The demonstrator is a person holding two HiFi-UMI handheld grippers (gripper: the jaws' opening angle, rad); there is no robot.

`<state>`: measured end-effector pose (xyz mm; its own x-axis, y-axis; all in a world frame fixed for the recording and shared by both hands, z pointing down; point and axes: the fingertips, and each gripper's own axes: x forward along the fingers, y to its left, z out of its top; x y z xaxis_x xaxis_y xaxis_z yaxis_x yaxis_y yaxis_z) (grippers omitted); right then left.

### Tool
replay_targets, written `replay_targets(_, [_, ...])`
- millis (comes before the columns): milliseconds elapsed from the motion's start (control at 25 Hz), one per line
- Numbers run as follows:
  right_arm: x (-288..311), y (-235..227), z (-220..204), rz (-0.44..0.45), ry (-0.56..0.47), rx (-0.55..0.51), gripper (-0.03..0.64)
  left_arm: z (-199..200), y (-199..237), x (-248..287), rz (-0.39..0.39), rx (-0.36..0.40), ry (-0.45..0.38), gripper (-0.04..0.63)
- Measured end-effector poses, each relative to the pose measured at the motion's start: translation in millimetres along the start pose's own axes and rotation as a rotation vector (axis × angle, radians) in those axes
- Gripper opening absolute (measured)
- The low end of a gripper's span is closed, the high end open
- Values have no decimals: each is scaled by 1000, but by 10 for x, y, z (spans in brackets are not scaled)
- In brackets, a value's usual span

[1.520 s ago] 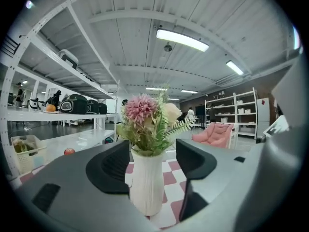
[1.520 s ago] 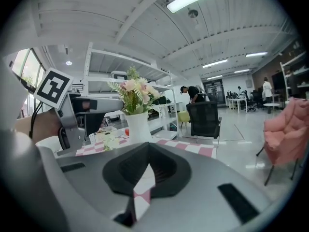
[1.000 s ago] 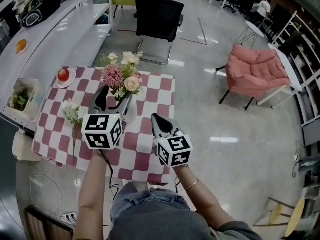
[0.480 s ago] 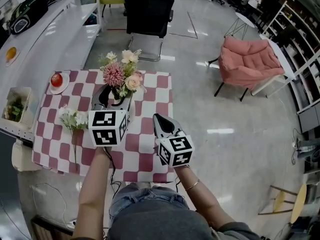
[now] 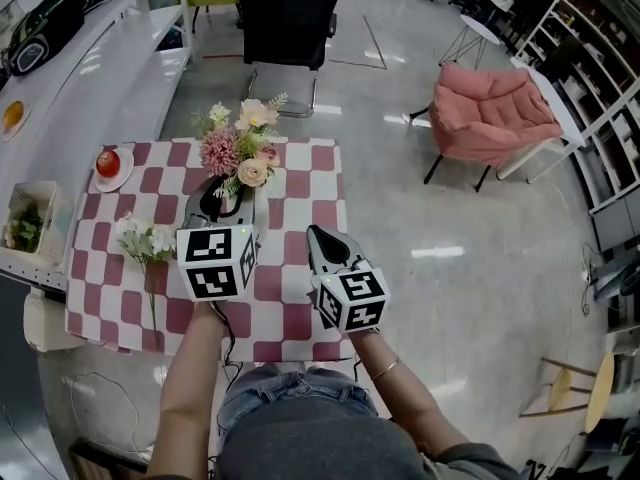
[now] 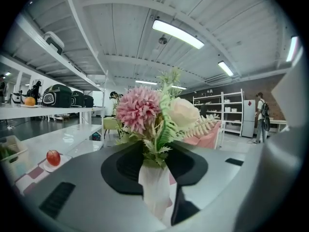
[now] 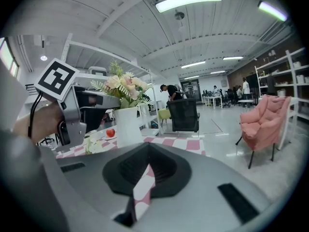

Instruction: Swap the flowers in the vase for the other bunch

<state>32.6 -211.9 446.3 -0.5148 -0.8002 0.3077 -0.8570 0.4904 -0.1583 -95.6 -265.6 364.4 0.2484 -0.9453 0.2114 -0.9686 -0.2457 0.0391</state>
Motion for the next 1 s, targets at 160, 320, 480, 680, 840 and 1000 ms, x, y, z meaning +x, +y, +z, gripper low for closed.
replay_targets(160, [-3, 35, 9, -1, 4, -1, 9, 8, 22, -49, 9, -16, -5, 111])
replay_targets(320, [14, 62, 27, 1, 4, -5, 9, 5, 29, -83, 17, -37, -13, 91])
replay_targets(480, [13, 62, 47, 7, 3, -6, 9, 7, 20, -106, 30, -57, -25, 80])
replay_targets(680, [7, 67, 51, 10, 1, -9, 9, 27, 34, -150, 42, -82, -52, 63])
replay_targets(840, [4, 74, 47, 15, 2, -13, 9, 54, 43, -180, 50, -84, -73, 54])
replay_targets(1000, [3, 72, 53, 20, 3, -16, 9, 113, 46, -209, 59, -87, -95, 49])
